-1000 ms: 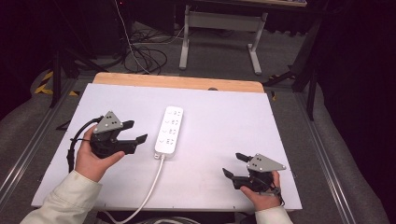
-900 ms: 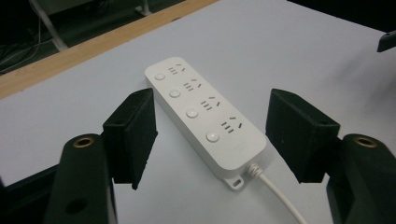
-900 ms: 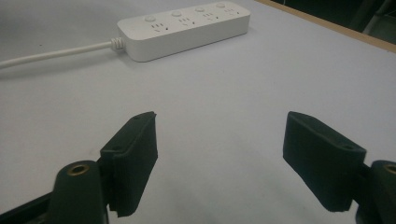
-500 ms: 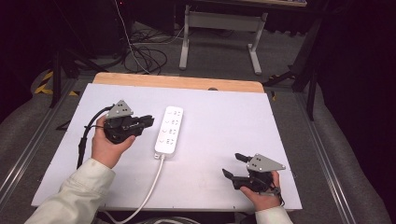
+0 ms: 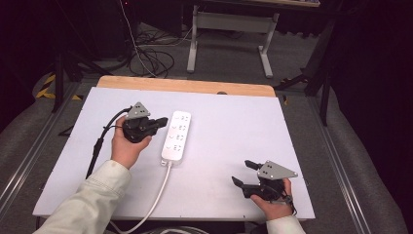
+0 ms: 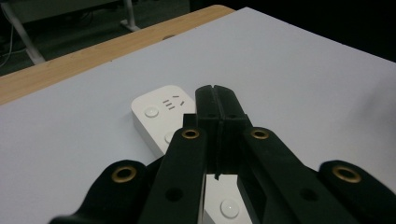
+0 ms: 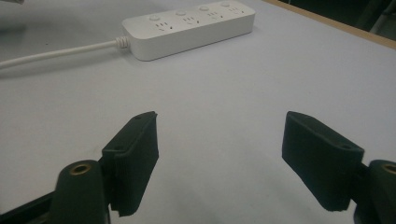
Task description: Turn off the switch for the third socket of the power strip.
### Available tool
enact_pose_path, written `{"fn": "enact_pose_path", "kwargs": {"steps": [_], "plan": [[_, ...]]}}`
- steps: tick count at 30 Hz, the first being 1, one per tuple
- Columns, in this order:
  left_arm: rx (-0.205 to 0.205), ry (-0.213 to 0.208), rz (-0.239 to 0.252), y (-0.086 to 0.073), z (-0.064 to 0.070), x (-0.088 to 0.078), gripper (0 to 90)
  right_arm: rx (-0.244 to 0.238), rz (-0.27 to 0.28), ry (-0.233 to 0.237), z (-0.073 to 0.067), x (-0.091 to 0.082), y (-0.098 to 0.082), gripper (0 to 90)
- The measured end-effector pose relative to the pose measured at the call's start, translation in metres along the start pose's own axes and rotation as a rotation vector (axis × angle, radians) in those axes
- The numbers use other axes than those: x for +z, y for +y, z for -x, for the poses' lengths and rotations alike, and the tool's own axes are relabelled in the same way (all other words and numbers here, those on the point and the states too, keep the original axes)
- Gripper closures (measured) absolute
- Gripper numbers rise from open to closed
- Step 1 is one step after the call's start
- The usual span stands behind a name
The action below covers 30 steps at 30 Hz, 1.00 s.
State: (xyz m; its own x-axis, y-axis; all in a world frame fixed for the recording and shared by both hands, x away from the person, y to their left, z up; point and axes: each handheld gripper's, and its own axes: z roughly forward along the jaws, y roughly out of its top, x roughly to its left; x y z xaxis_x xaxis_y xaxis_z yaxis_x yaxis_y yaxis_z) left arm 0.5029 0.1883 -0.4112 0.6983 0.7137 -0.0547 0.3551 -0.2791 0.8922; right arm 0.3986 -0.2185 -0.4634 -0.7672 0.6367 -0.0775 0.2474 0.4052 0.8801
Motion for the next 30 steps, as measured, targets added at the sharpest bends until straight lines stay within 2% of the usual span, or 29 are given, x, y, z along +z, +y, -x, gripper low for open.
{"fn": "enact_pose_path", "kwargs": {"steps": [1, 9, 19, 24, 27, 30], "plan": [[0.016, 0.007, 0.003, -0.001, -0.002, 0.003, 89.9, 0.000, 0.000, 0.001, 0.000, 0.000, 0.000, 27.5], [-0.009, 0.008, -0.013, -0.010, -0.010, 0.027, 90.0, 0.003, 0.001, 0.008, 0.000, 0.001, -0.001, 27.4], [0.003, 0.035, -0.030, -0.019, -0.015, 0.047, 90.0, 0.001, -0.002, 0.011, 0.000, 0.001, -0.001, 27.4], [-0.012, 0.038, -0.037, -0.024, -0.018, 0.057, 90.0, -0.002, -0.003, 0.013, 0.000, 0.002, -0.001, 27.5], [0.014, 0.046, -0.042, -0.028, -0.020, 0.062, 90.0, -0.004, -0.003, 0.015, 0.000, 0.002, -0.001, 27.4], [0.024, 0.051, -0.040, -0.031, -0.020, 0.067, 90.0, -0.004, -0.004, 0.016, 0.000, 0.001, -0.001, 27.5]]}}
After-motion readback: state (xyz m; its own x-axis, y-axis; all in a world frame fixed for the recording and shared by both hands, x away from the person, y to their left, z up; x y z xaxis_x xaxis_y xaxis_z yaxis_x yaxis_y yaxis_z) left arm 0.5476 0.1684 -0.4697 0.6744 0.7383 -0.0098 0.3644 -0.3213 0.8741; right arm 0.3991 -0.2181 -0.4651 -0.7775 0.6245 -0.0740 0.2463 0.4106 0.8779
